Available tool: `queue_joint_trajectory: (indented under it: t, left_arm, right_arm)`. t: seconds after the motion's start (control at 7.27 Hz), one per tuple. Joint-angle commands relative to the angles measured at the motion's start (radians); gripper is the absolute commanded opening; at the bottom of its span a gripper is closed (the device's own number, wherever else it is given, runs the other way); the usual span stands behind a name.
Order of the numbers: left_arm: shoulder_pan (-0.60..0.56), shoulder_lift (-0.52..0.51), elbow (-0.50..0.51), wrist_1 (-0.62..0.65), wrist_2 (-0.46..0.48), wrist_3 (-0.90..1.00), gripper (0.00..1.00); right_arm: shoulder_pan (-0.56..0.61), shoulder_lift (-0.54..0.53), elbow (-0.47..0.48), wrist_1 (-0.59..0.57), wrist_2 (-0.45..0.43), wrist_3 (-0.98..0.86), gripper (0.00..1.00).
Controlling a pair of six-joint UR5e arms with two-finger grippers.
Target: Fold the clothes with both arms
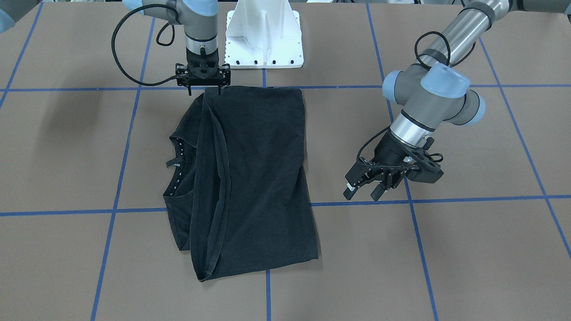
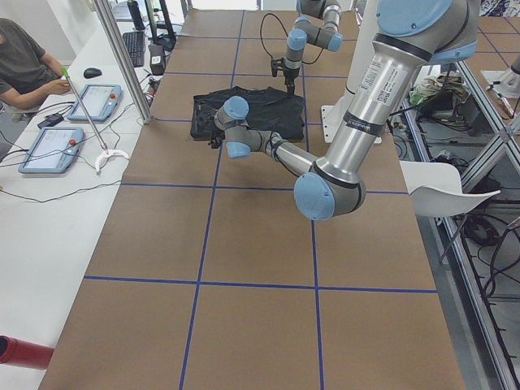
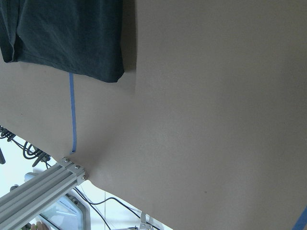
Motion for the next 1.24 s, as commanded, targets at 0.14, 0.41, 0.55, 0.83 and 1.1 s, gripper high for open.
queue_joint_trajectory:
  t: [0.14, 0.41, 0.55, 0.83, 1.1]
  left_arm:
    - [0.0, 0.0, -0.001, 0.0, 0.0, 0.0, 1.0]
    - [0.0, 0.0, 0.0, 0.0, 0.0, 0.0, 1.0]
    - [0.0, 0.002, 0.0, 0.0, 0.0, 0.0, 1.0]
    - [0.0, 0.0, 0.002, 0.0, 0.0, 0.0, 1.0]
    - [0.0, 0.0, 0.002, 0.0, 0.0, 0.0, 1.0]
  right_arm:
    - [0.033, 0.072, -0.098, -0.001, -0.008, -0.13, 0.42]
    - [0.035, 0.075, -0.121, 0.004, -0.014, -0.184, 0.44]
    - [0.036, 0.075, -0.126, 0.005, -0.014, -0.187, 0.44]
    - [0.042, 0.085, -0.135, 0.005, -0.014, -0.209, 0.45]
    - [0.044, 0.107, -0.164, 0.005, -0.012, -0.209, 0.49]
